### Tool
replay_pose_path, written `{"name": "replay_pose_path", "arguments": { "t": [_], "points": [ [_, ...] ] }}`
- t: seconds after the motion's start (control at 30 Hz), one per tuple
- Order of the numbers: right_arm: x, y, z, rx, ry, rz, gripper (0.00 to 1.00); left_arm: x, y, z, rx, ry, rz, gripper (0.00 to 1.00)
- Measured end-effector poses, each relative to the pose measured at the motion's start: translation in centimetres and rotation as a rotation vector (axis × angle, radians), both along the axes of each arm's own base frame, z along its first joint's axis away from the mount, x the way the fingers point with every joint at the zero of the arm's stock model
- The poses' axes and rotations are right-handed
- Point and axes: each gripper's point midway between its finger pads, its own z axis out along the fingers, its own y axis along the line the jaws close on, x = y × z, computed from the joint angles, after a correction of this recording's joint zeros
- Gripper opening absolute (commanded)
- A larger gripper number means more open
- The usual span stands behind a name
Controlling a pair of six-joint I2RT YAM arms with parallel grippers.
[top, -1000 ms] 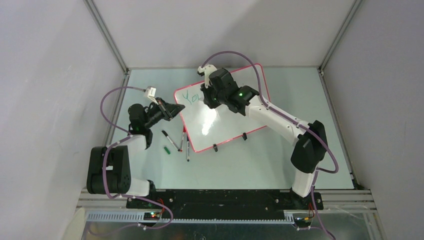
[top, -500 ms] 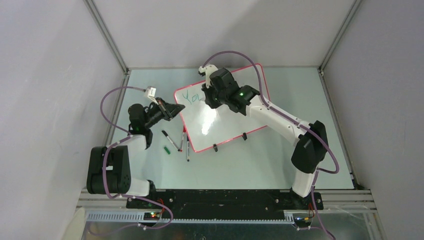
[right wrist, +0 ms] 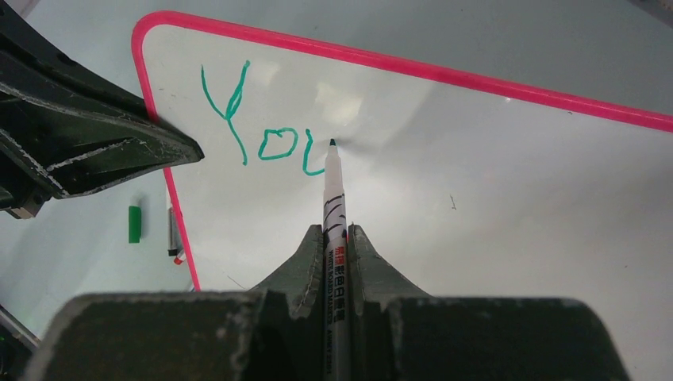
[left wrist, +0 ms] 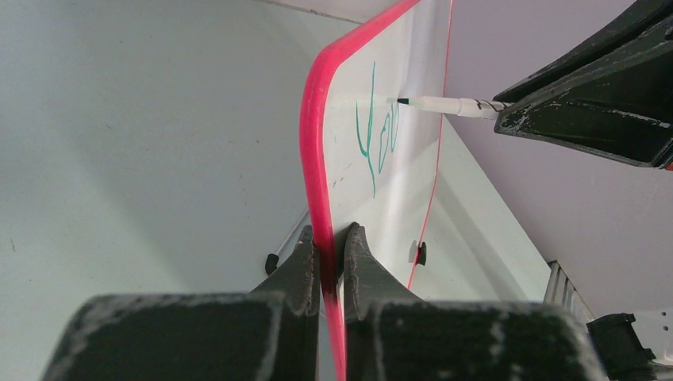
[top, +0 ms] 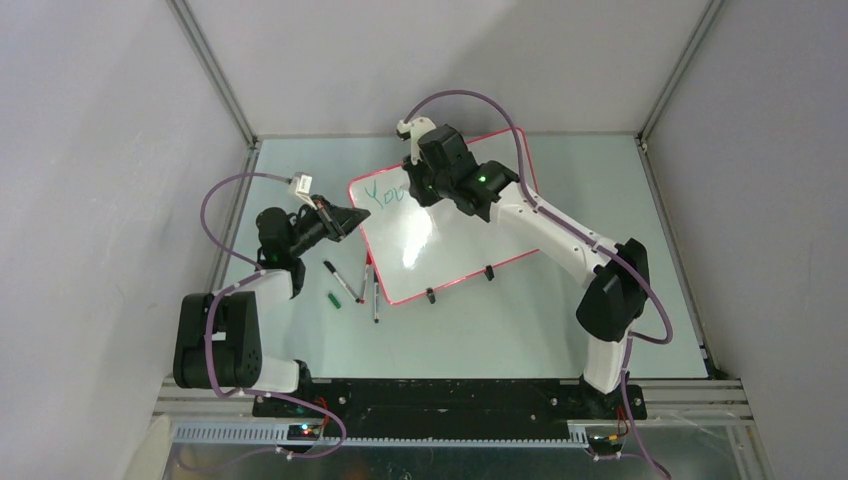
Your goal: Write a sentence on the whiteboard
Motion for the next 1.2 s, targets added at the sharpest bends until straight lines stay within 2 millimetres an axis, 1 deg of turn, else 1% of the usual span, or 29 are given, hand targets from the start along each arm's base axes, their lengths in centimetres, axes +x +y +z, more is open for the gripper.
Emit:
{"name": "replay_pose_path", "arguments": {
  "t": [0.33, 0.47, 0.77, 1.2],
  "points": [
    [0.1, 0.1, 0.0, -0.004, 0.004, 0.000, 0.00, 0.0, 0.0, 0.0, 0.000, 0.000, 0.000, 0.00],
    [0.0, 0.0, -0.3, -0.005, 0.006, 0.000, 0.00, 0.0, 0.0, 0.0, 0.001, 0.002, 0.002, 0.00],
    [-1.0, -0.6, -1.5, -0.026, 0.028, 0.005, 0.00, 0.1, 0.1, -0.1, 0.001, 0.004, 0.006, 0.00],
    [-1.3, -0.9, -1.6, -0.030, 0.031, 0.004, 0.00, 0.0, 0.0, -0.1, 0.001, 0.003, 0.004, 0.00]
  ]
}}
